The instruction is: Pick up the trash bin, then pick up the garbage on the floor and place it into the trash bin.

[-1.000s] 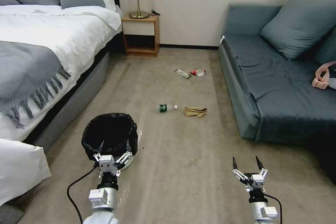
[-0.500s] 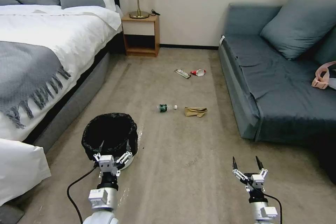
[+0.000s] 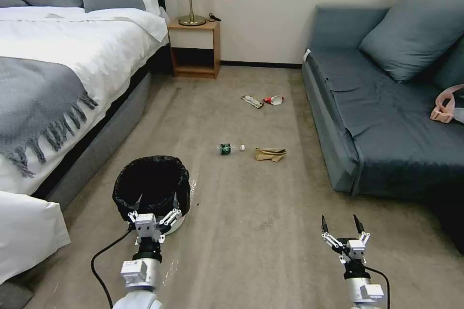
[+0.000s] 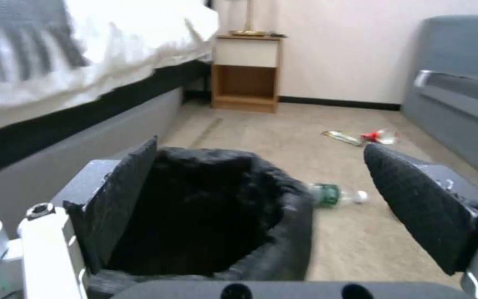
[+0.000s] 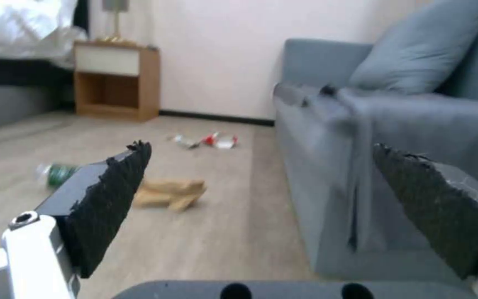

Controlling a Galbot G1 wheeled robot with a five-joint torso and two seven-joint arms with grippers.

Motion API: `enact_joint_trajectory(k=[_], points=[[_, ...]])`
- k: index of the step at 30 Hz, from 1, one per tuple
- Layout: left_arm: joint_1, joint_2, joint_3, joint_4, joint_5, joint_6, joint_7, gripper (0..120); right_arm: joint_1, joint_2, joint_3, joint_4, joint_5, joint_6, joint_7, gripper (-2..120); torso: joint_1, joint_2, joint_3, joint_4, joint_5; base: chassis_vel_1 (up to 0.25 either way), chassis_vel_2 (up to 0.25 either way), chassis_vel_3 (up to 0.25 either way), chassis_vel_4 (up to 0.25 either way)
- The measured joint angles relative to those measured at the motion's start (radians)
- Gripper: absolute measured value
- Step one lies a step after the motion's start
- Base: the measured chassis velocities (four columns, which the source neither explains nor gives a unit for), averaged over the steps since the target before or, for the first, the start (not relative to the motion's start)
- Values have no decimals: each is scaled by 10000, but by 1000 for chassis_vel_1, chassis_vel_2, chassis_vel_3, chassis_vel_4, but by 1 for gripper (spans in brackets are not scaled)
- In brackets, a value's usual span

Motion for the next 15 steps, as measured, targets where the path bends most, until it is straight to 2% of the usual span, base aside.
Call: enact_joint_trajectory(k=[1,3,4,6,7,8,10,11,14,15], points=[[-24,187,-273,-222,-339,304,-148,100,-39,-173,-141,344,236,-324,290,100,0,0,0,0,8,0,0,0,0],[-38,296,-419,-316,-455,404,-229,100,-53,-266,-216,557,328,-452,399,100,0,1,0,2,20,0,0,0,0],[-31,318,-425,-366,-534,492,-208,100,-52,-304,-243,644,371,-515,454,100,0,1,-1,3,4,0,0,0,0],[-29,401,-557,-464,-719,674,-273,100,-86,-385,-305,788,467,-670,571,100,1,-2,2,1,1,0,0,0,0],[-50,575,-828,-719,-1033,956,-405,100,-113,-552,-406,1094,649,-937,803,100,0,0,-1,-3,17,0,0,0,0],[-50,575,-828,-719,-1033,956,-405,100,-113,-552,-406,1094,649,-937,803,100,0,0,-1,-3,17,0,0,0,0],[-78,968,-1418,-1254,-1814,1718,-724,100,-198,-944,-693,1837,1083,-1606,1336,100,0,0,0,0,3,0,0,0,0],[-78,968,-1418,-1254,-1814,1718,-724,100,-198,-944,-693,1837,1083,-1606,1336,100,0,0,0,0,3,0,0,0,0],[-121,1491,-2195,-1983,-2831,2705,-1127,100,-307,-1449,-1067,2811,1652,-2480,2041,100,0,-1,0,0,9,0,0,0,0],[-121,1491,-2195,-1983,-2831,2705,-1127,100,-307,-1449,-1067,2811,1652,-2480,2041,100,0,-1,0,0,9,0,0,0,0]])
